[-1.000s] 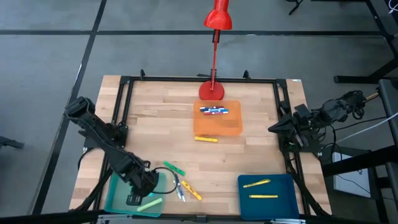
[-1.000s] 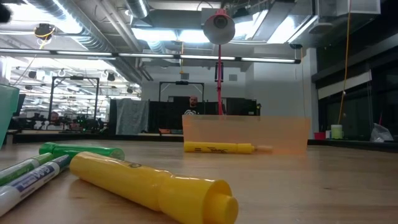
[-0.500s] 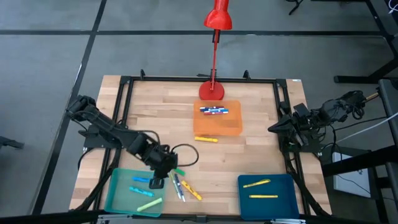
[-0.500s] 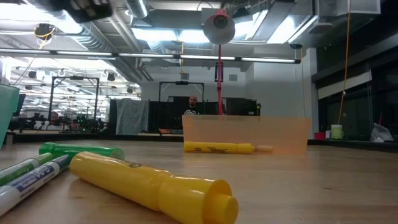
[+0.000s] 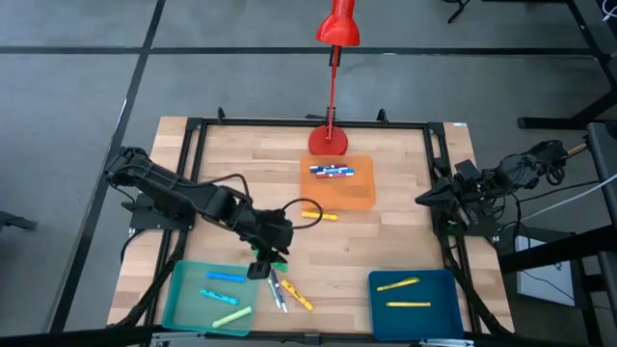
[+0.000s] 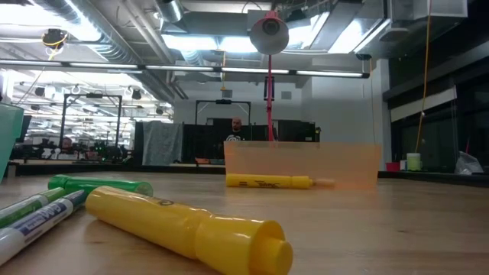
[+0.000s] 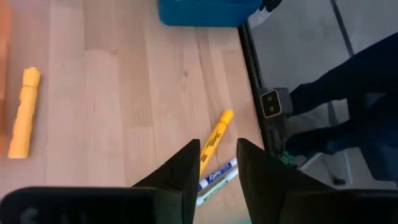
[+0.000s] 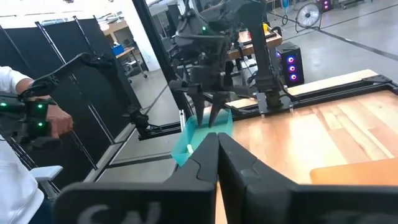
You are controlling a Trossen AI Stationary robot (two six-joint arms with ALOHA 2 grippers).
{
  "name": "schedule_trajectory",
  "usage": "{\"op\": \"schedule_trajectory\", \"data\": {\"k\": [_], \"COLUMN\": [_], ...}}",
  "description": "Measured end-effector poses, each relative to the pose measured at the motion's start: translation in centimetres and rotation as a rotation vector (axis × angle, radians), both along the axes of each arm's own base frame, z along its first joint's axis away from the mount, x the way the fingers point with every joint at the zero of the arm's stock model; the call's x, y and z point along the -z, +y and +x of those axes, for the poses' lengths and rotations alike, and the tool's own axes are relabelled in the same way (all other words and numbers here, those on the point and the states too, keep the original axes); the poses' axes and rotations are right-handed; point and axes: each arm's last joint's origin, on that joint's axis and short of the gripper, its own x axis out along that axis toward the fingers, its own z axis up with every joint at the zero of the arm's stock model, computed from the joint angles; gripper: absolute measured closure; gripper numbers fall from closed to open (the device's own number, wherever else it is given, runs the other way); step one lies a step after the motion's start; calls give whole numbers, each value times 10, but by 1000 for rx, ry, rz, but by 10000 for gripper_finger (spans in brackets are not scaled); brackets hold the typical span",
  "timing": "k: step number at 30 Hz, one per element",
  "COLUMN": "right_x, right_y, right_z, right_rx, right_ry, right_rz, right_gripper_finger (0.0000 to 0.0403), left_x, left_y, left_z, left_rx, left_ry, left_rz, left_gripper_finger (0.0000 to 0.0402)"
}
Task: Pick & Place Markers
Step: Put the green highlighter pen into the green bin
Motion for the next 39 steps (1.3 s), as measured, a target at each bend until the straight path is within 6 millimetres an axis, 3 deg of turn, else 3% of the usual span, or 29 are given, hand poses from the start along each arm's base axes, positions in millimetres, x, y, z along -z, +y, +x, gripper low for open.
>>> {"op": "schedule_trajectory", "data": {"k": [14, 21, 26, 31, 39], "right_x": [2, 3, 3, 3, 3], "right_y": [2, 3, 3, 3, 2], "right_z": [6, 8, 8, 8, 8], "right_rx": [47, 54, 54, 56, 100], "right_ry": [27, 33, 33, 33, 33], "right_rz": [9, 4, 4, 4, 20], "right_gripper_finger": [398, 387, 397, 396, 389], "left_x": [-6, -28, -28, -10, 37], "left_y": [1, 1, 3, -3, -13], "left_z": [0, 0, -1, 11, 37], "left_rx": [61, 108, 83, 124, 214], "left_ry": [-4, -64, -37, 58, 247], "left_rz": [-30, 3, 45, 153, 277], "left_gripper_finger": [191, 178, 178, 178, 178]}}
